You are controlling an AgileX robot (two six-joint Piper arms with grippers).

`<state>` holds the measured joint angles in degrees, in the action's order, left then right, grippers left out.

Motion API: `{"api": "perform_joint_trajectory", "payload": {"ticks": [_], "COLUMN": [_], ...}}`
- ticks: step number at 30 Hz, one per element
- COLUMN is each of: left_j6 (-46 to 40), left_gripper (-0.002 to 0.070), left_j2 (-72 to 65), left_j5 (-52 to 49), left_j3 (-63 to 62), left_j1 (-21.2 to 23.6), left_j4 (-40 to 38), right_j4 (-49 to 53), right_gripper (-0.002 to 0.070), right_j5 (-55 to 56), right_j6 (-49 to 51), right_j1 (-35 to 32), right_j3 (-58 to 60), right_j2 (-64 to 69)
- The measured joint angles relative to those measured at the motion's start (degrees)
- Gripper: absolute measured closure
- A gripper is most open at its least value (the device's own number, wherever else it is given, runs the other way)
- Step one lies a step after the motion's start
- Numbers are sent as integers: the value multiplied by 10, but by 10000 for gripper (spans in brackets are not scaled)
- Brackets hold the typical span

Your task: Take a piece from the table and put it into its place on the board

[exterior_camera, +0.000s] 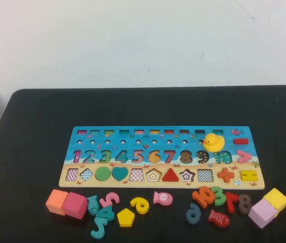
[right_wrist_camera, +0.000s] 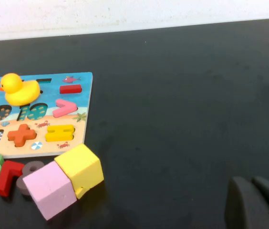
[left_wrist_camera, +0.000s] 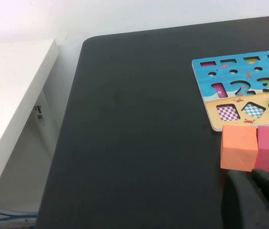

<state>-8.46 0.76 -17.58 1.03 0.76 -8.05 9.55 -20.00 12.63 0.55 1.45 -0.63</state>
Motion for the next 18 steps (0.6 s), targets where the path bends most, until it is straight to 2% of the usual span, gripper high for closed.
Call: {"api": "perform_joint_trajectory", "payload": {"ticks": [18], "left_j6": [0], "left_gripper": [676], "left_j2": [0], "left_j5": [0], "left_j3": [0], "left_j1": [0], "left_j4": [12], "right_j4": [0], "right_gripper": [657], "right_j5": [0], "right_j6": [0], "right_j1": [0], "right_j3": [0], "right_j2": [0]}}
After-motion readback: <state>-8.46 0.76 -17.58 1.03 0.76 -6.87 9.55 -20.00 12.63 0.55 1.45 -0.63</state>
